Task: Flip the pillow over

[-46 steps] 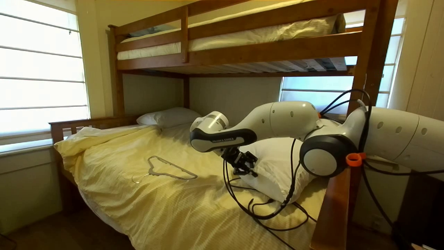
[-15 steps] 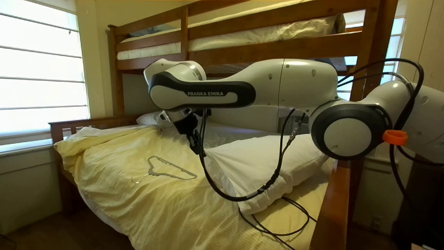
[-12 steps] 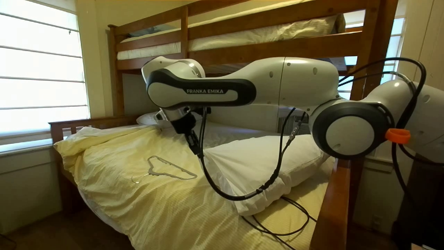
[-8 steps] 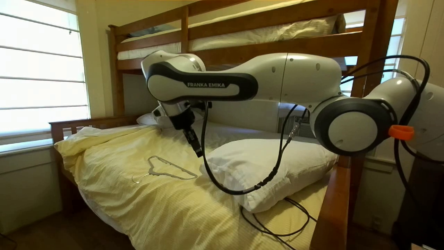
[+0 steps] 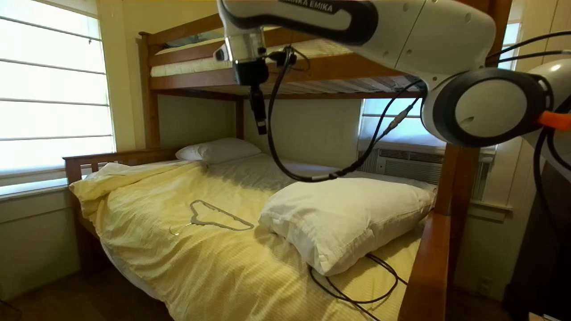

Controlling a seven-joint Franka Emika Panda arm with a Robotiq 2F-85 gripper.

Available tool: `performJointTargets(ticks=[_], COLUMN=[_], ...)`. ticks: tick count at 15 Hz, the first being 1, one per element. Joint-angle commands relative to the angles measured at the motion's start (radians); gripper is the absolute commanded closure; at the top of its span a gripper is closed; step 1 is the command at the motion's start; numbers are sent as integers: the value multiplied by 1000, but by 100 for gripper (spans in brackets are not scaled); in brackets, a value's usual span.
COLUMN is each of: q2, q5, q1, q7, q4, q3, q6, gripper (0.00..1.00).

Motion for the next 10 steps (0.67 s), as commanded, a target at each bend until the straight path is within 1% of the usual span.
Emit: performJointTargets(ticks=[1, 4, 5, 6, 7, 10], q2=[-123, -197, -219, -235, -214, -248], q5=[29, 17, -5, -56, -18, -35], q1=[-14, -27, -24, -12, -23, -24], q7=[142, 216, 210, 155, 186, 178], q4=[-30, -26, -27, -34, -42, -48], q3=[4, 3, -5, -23, 2, -4], q6=[-120, -173, -176, -160, -139, -139], gripper=[0, 0, 0, 0, 0, 0])
